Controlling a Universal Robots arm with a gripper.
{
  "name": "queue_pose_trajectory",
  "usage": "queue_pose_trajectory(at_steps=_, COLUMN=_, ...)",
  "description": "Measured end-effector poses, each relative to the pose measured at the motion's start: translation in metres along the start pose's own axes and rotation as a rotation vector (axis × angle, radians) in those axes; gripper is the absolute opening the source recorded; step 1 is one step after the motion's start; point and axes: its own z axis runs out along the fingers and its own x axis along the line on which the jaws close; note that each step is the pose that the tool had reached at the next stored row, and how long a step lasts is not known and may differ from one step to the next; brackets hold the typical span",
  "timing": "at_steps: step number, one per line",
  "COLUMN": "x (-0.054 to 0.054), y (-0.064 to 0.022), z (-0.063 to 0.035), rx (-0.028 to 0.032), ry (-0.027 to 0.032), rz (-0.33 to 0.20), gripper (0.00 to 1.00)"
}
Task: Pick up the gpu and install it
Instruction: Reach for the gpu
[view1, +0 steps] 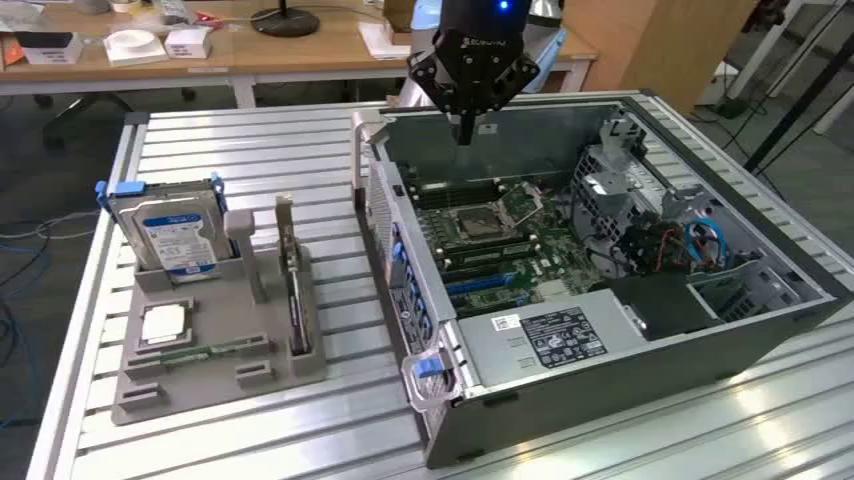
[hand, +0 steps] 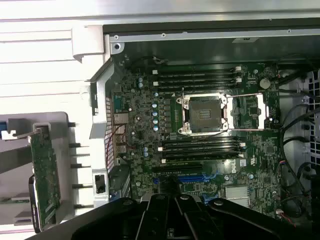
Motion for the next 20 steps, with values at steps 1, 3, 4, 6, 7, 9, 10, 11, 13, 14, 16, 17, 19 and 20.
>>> queue_pose_trajectory(at_steps=1, x=0.0000, y=0.0000, z=0.0000, rx=0.0000, ry=0.0000, rz=0.000, gripper=0.11)
queue_pose_trajectory(at_steps=3, x=0.0000, y=0.0000, z=0.0000, rx=0.0000, ry=0.0000, rz=0.000, gripper=0.11)
queue_pose_trajectory(at_steps=4, x=0.0000, y=0.0000, z=0.0000, rx=-0.0001, ry=0.0000, rz=0.000, gripper=0.11)
queue_pose_trajectory(at_steps=6, x=0.0005, y=0.0000, z=0.0000, rx=-0.0001, ry=0.0000, rz=0.000, gripper=0.11)
queue_pose_trajectory(at_steps=7, x=0.0008, y=0.0000, z=0.0000, rx=0.0000, ry=0.0000, rz=0.000, gripper=0.11)
queue_pose_trajectory(at_steps=9, x=0.0012, y=-0.0001, z=0.0000, rx=-0.0001, ry=-0.0001, rz=0.000, gripper=0.11)
queue_pose_trajectory(at_steps=10, x=0.0016, y=-0.0001, z=0.0000, rx=0.0000, ry=0.0000, rz=0.000, gripper=0.11)
queue_pose_trajectory(at_steps=11, x=0.0022, y=-0.0002, z=-0.0001, rx=0.0000, ry=0.0000, rz=0.000, gripper=0.11)
queue_pose_trajectory(at_steps=13, x=0.0036, y=-0.0002, z=-0.0001, rx=0.0000, ry=0.0000, rz=0.000, gripper=0.11)
queue_pose_trajectory(at_steps=14, x=0.0041, y=-0.0003, z=-0.0001, rx=0.0001, ry=0.0000, rz=0.000, gripper=0.11)
queue_pose_trajectory(at_steps=16, x=0.0054, y=-0.0004, z=-0.0001, rx=-0.0001, ry=-0.0001, rz=0.000, gripper=0.11)
queue_pose_trajectory(at_steps=17, x=0.0059, y=-0.0004, z=-0.0001, rx=0.0000, ry=0.0000, rz=0.000, gripper=0.11)
queue_pose_trajectory(at_steps=19, x=0.0069, y=-0.0005, z=-0.0001, rx=0.0001, ry=0.0000, rz=0.000, gripper=0.11)
queue_pose_trajectory(at_steps=20, x=0.0077, y=-0.0006, z=-0.0001, rx=0.0000, ry=0.0000, rz=0.000, gripper=0.11)
